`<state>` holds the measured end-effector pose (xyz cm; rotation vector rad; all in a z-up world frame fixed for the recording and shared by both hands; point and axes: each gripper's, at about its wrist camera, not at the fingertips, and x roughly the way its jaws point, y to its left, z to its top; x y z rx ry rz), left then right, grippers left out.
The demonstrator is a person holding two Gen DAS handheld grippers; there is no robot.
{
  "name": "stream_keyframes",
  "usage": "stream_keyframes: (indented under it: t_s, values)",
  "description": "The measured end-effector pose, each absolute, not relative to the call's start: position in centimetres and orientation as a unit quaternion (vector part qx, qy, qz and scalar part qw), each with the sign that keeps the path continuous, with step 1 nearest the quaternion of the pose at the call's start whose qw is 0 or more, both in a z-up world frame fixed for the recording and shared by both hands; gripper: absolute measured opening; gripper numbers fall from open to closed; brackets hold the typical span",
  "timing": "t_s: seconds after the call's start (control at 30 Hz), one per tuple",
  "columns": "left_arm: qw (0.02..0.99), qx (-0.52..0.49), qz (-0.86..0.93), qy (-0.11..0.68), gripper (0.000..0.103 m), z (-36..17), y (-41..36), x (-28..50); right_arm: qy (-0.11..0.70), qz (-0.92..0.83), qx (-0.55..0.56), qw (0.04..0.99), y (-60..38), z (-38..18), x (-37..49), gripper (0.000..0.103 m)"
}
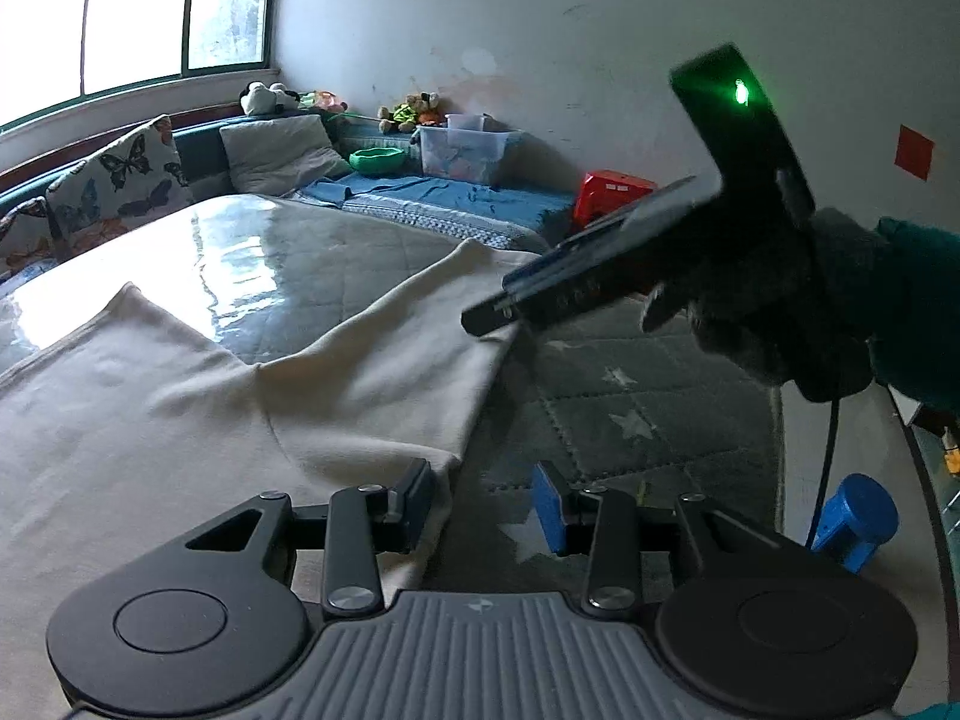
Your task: Fold clothes
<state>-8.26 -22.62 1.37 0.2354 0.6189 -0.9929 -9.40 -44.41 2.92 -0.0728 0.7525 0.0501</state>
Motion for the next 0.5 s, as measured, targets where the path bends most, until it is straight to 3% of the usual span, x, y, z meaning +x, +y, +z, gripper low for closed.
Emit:
stream_keyframes:
  t_s: [0.5]
  values:
    - [0.892, 0.063, -0.358, 0.269, 0.041, 4.3, -14.3, -8.4, 0.342, 0.033, -0.026, 0.939, -42.2, 5.3, -9.5, 0.060]
